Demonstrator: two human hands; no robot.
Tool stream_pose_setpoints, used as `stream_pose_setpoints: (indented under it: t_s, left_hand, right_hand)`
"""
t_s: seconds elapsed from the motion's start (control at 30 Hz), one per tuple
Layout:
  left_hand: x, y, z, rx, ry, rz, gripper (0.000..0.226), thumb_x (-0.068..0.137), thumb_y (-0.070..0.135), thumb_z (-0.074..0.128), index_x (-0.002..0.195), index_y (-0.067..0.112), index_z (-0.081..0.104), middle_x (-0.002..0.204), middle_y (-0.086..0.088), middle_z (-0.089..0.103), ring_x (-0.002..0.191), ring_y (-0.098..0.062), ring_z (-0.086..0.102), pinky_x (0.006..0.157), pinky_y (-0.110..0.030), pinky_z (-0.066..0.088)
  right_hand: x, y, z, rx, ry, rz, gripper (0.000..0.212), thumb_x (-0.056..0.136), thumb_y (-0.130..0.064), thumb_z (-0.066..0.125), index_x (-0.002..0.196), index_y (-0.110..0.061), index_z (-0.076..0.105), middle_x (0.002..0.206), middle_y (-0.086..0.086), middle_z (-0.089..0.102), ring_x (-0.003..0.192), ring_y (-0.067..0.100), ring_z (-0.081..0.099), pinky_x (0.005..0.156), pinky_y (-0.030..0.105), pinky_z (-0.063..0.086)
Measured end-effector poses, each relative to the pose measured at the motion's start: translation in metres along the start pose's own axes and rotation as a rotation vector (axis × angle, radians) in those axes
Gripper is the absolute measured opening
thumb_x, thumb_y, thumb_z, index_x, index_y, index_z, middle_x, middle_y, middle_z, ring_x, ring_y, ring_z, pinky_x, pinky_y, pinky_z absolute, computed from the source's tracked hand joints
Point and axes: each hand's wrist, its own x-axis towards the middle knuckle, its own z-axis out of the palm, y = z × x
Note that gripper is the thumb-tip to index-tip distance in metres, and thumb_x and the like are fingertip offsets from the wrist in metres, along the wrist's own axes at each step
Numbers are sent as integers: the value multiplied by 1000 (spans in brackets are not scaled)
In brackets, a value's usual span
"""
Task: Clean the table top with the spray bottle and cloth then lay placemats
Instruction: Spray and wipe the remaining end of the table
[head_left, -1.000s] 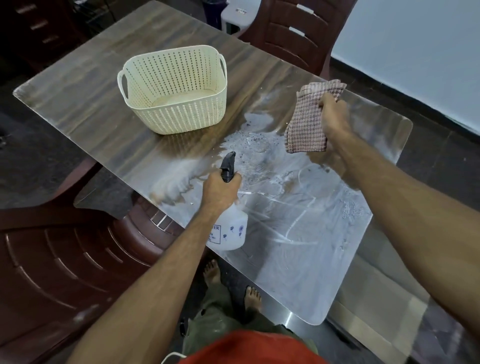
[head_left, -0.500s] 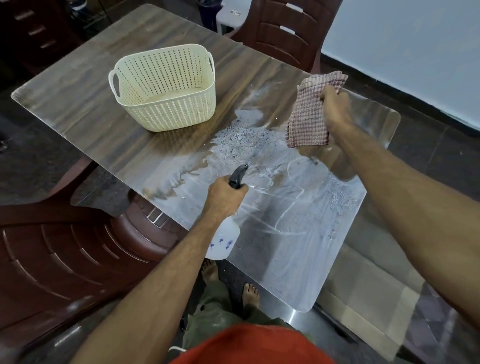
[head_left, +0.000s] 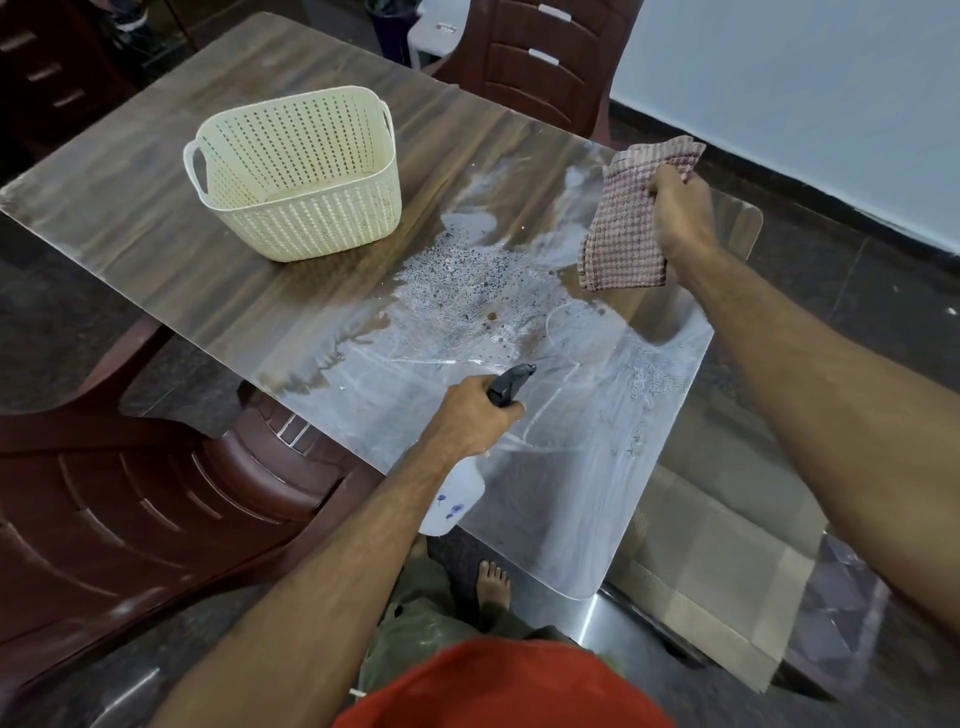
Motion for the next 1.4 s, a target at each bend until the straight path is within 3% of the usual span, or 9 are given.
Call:
stream_pose_setpoints:
  t_s: [0.13,0.3,0.4,0.6,0.83,0.97,1.13,1.27,1.4]
  left_hand:
    - [-1,3,4,-83,43,35,16,87,27,70,93,17,60,72,-1,60,51,-19,54,59,-34,50]
    - [0,6,2,-163,169,57,23,89,23,70,104,10,59,82,-6,60,63,-19,52,54,-26,45]
    - [0,5,4,-159,179,37,19,89,22,68,104,12,62,92,-17,68,61,-23,54,66,-44,54]
    - [-6,0,14,-115,126,31,11,88,21,66,92,11,63,67,-2,58,47,-18,51,51,-33,49]
    - [-16,-3,25,-13,-5,78,14,88,24,67,96,12,64,67,4,58,53,-14,53,57,-28,45]
    - [-21,-9,24,26,12,68,14,88,24,65,96,12,63,69,0,59,51,-15,53,58,-35,51]
    - [-26,-18,9,-113,156,7,15,90,25,68,96,13,60,69,-4,62,44,-18,56,54,-38,54]
    - [-33,-36,-12,-175,390,-77,15,88,28,71,91,20,59,82,-11,69,67,-30,64,65,-40,55]
    - [-41,-57,-35,-172,510,-194,15,87,26,68,90,12,62,67,-6,61,67,-32,63,63,-35,49]
  right_hand:
    - [0,3,-9,-30,22,-2,22,100,-26,40,82,-23,51,69,-9,50,54,2,45,45,16,35]
    - [-4,7,-16,-22,11,1,19,100,-25,39,86,-23,51,71,-8,50,56,3,46,48,18,36]
    - [-7,9,-17,-14,0,-1,21,101,-24,39,85,-23,51,70,-9,50,54,2,46,46,16,36]
    - [-13,10,-18,-25,8,-8,24,102,-22,40,80,-23,50,69,-7,49,56,5,45,49,18,35]
    - [-18,10,-22,-37,13,-7,26,103,-21,38,79,-22,49,70,-7,47,57,4,44,43,14,34]
    - [-19,13,-19,-42,-2,2,27,103,-21,38,79,-21,50,70,-6,47,56,5,44,44,13,35]
    - [-22,13,-11,-88,-20,2,23,103,-27,38,88,-20,53,74,-6,51,58,5,46,48,16,37]
    - [-25,10,4,-96,-50,9,24,102,-27,39,82,-21,51,73,-5,51,59,7,47,51,21,39]
    - [-35,7,27,-158,-89,-13,27,104,-27,37,80,-19,49,70,-4,46,57,7,42,35,11,31]
